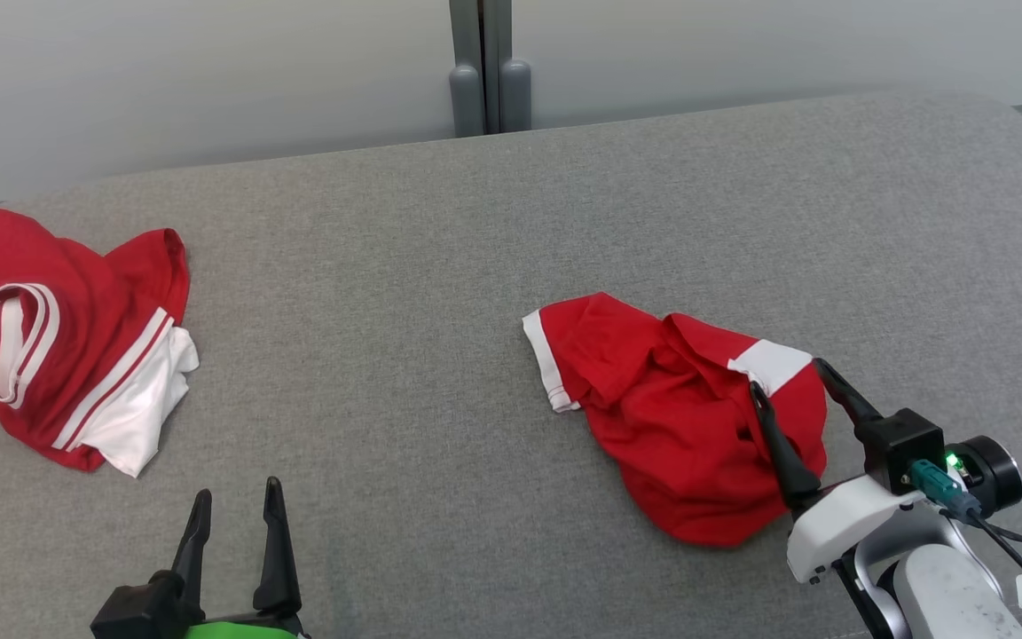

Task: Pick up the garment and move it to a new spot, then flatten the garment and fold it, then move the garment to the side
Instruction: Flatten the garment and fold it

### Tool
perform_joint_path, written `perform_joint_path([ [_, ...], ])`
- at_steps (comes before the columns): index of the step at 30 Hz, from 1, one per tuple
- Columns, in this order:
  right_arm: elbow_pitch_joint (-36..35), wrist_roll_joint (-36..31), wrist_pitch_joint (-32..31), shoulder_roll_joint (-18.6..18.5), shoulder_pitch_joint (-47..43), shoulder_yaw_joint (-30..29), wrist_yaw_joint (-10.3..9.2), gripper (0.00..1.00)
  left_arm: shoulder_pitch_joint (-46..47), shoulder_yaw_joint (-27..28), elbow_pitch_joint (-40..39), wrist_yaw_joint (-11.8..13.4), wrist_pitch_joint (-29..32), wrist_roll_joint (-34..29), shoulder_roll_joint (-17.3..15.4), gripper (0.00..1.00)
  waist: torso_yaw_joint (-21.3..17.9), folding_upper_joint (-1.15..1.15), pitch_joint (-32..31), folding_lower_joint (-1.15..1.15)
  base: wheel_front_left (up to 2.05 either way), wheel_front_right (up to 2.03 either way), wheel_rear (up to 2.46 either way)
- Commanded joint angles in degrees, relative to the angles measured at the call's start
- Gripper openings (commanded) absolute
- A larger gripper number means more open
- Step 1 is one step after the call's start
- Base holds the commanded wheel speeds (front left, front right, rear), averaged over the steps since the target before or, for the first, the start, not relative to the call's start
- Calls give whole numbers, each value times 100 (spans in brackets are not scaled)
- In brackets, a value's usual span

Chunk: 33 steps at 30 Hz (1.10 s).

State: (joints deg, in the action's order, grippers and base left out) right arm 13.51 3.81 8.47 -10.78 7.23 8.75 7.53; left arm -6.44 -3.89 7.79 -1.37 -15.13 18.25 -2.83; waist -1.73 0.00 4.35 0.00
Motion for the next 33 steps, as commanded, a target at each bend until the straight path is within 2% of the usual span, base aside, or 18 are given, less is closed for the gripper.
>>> perform_joint_path([
  [1,71,-33,60,22,-1,9,-8,100,5,25,18,-19,-3,-22,-11,100,-41,0,16,0,0,0,0],
  [7,322,-2,-55,2,296,136,-8,100,23,8,50,-39,-3,-46,-10,100,-61,0,14,0,0,0,0],
  [17,1221,169,-918,-194,1015,433,-8,100,105,-119,123,-45,-3,-21,-10,100,110,0,92,0,0,0,0],
  [18,1309,182,-983,-201,1069,434,-8,95,96,-131,129,-39,-3,-12,-10,100,133,0,93,0,0,0,0],
  [19,1383,216,-1049,-201,1102,426,-8,82,90,-140,134,-38,-3,-10,-10,100,153,0,94,0,0,0,0],
  [20,1465,232,-1124,-209,1144,418,-8,47,83,-142,141,-27,-3,-3,-11,100,175,0,97,0,0,0,0],
  [21,1505,249,-1154,-217,1176,428,-8,35,82,-143,140,-15,-3,4,-11,100,191,0,100,0,0,0,0],
  [22,1538,285,-1171,-220,1208,423,-8,2,79,-142,138,-6,-3,10,-10,100,208,0,101,0,0,0,0],
  [27,1404,441,-1072,-270,1359,416,-8,0,30,-110,135,2,-3,14,-11,100,243,0,90,0,0,0,0],
  [33,596,484,-1342,-307,2181,563,-8,0,47,-55,124,37,-3,56,-10,100,156,0,45,0,0,0,0],
])
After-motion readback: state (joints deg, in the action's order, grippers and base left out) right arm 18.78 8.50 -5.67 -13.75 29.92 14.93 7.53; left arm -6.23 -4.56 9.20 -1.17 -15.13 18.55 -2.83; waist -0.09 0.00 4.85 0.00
